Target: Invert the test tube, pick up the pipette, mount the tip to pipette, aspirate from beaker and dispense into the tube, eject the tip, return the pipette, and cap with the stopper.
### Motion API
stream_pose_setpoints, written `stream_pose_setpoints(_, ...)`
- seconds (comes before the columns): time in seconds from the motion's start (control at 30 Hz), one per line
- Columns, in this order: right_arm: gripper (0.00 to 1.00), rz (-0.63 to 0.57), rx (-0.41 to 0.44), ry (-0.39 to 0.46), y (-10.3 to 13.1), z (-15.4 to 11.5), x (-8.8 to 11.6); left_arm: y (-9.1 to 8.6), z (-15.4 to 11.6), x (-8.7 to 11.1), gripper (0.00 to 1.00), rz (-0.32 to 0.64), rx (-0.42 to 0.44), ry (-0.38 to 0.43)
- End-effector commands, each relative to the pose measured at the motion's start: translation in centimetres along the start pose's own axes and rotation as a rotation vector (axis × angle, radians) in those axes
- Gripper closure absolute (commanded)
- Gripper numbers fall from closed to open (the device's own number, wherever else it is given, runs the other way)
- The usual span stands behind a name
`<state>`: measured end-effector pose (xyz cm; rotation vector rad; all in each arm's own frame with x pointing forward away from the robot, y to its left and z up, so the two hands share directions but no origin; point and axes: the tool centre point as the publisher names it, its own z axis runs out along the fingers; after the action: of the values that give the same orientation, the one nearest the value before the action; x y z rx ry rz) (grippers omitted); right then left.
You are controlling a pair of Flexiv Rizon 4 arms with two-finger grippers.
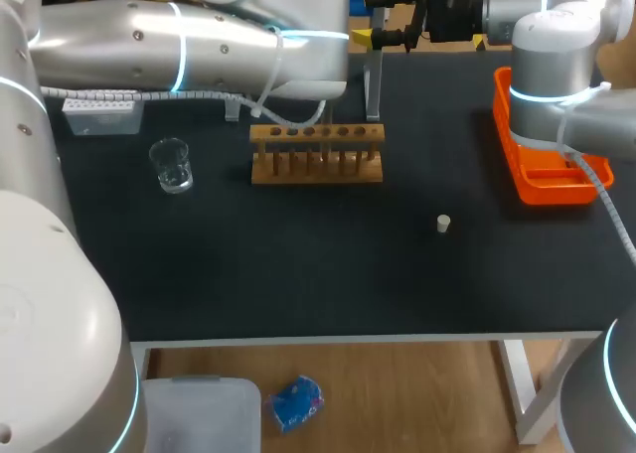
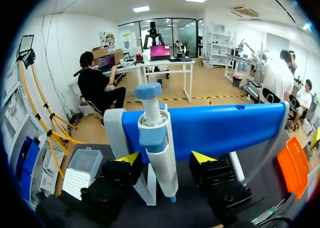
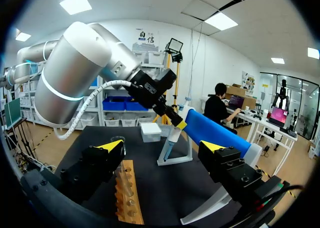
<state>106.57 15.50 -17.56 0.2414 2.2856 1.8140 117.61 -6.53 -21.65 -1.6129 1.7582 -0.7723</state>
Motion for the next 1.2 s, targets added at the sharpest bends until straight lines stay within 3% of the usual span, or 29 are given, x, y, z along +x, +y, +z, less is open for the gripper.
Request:
stream_pose_setpoints(0.03, 0.0, 0.0, 0.0, 0.001, 0.0, 0.0, 0.0, 0.2, -0.5, -0.1, 0.0, -0.003, 0.008, 0.008)
stream_pose_setpoints(0.37, 0.0, 0.0, 0.0, 0.001, 0.0, 0.0, 0.0, -1.7, -2.4, -0.5, 0.0, -0.013, 0.044, 0.017)
stream_pose_setpoints(0.63, 0.0, 0.0, 0.0, 0.001, 0.0, 0.0, 0.0, -3.5, -5.9, -0.7, 0.0, 0.07, 0.104, 0.141)
stream_pose_setpoints(0.87, 0.0, 0.0, 0.0, 0.001, 0.0, 0.0, 0.0, -3.6, -9.9, -0.3, 0.0, 0.253, 0.174, 0.31)
stream_pose_setpoints(0.9, 0.0, 0.0, 0.0, 0.001, 0.0, 0.0, 0.0, -3.5, -10.8, -0.2, 0.0, 0.328, 0.189, 0.347)
stream_pose_setpoints(0.97, 0.0, 0.0, 0.0, 0.001, 0.0, 0.0, 0.0, -3.2, -12.1, 0.0, 0.0, 0.391, 0.223, 0.406)
stream_pose_setpoints(1.2, 0.0, 0.0, 0.0, 0.001, 0.0, 0.0, 0.0, -1.1, -16.0, 0.6, 0.0, 0.591, 0.307, 0.596)
